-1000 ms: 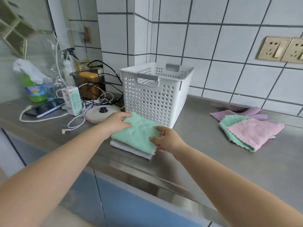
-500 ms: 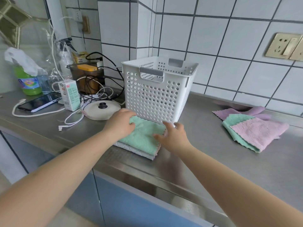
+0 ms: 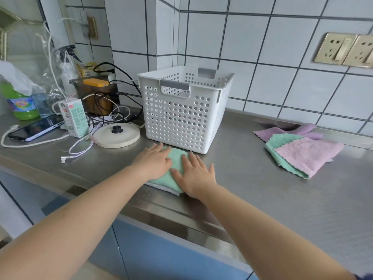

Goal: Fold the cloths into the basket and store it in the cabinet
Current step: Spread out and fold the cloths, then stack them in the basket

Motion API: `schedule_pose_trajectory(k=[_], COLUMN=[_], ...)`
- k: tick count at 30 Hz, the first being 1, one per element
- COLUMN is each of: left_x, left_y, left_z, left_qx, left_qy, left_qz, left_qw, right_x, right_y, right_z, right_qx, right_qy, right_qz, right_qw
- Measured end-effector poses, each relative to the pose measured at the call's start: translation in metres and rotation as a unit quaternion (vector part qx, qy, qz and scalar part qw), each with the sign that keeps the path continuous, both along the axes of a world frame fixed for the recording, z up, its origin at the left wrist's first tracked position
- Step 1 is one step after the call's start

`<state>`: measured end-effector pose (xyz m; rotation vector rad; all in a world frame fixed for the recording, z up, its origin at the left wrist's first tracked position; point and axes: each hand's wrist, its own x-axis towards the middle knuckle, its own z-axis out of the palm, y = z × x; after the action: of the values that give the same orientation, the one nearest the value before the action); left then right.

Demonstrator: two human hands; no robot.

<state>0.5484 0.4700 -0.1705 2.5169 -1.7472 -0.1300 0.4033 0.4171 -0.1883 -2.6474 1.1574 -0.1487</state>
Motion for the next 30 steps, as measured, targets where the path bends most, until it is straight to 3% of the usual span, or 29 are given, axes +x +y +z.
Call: schedule_pose_trajectory(k=[3,5,7,15,21,25,30], left_x=[-0.008,-0.017,-0.037,-0.132,-0.195,-0.224,-0.246], left_y=[0.004,0.007,0.004,-0.062,-0.130,-0.167,-0.198], left_z=[0.009,0.014,0.017,0.020,0.004,-0.003,-0.010], left_qx=[-0.073,-0.150,-0.183,-0.195,-0.154,-0.132,-0.148], left_qy=[-0.028,-0.035,-0.009,0.139,0.218,0.194,0.087], left_qz=[-0.013,-0.035,-0.063,-0.143,-0.158,-0.164,-0.144], left_qw=[0.997,0.988,0.981,0.960,0.951,0.958,0.975], right_x=[-0.008,-0.027,-0.061,-0.194,-0.250,-0.252,-0.246], right_y=[-0.004,-0.015,-0.034,-0.105,-0.145,-0.166,-0.190], right_z=[0.011,0.022,0.030,0.040,0.034,0.025,0.017], right_qx=[0.050,0.126,0.133,0.046,0.004,-0.018,-0.066], right_qy=[-0.098,-0.229,-0.285,-0.214,-0.138,-0.089,-0.017], right_qz=[-0.008,-0.059,-0.100,-0.218,-0.210,-0.168,-0.191], right_qw=[0.994,0.963,0.944,0.951,0.968,0.982,0.979])
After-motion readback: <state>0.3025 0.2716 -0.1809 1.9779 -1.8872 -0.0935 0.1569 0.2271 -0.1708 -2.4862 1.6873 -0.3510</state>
